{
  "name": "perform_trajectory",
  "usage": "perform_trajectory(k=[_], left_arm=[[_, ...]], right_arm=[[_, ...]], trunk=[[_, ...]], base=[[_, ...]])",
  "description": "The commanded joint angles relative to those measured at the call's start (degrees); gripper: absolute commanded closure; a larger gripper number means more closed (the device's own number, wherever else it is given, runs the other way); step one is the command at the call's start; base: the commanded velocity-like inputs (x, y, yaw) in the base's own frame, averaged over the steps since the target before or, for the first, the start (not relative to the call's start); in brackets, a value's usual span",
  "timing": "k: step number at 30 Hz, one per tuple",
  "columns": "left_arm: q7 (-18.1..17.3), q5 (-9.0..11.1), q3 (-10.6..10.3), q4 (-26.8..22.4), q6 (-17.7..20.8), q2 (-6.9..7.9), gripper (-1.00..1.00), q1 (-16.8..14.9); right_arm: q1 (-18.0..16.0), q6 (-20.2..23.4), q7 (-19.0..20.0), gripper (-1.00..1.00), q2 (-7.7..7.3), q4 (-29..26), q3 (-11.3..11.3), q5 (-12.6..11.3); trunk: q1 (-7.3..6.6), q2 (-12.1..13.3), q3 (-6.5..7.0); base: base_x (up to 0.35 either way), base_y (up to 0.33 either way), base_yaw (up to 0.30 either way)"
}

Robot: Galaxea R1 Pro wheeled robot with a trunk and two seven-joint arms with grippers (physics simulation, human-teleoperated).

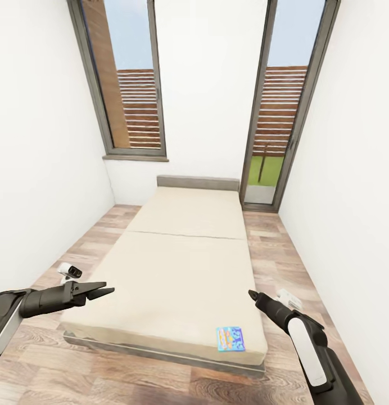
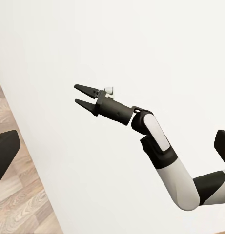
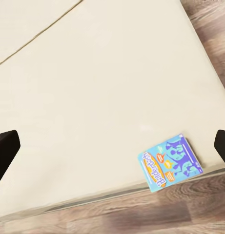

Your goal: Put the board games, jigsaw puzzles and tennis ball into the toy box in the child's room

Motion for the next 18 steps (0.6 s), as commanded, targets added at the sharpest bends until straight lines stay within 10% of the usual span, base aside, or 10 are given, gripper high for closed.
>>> perform_trajectory(k=[1, 18], left_arm=[[-0.22, 0.0, -0.03, 0.0, 0.61, 0.02, -1.0, -0.03], [-0.16, -0.01, -0.03, 0.0, 0.68, 0.02, -1.0, -0.04]], right_arm=[[-0.05, 0.23, -0.48, -1.0, 0.04, -0.1, -0.08, -0.62], [-0.05, -2.05, -0.4, -1.0, -0.14, -0.1, 0.0, -0.85]], trunk=[[0.04, -0.12, -0.03], [0.04, -0.12, 1.56]], base=[[0.0, 0.0, 0.086], [0.0, 0.0, 0.078]])
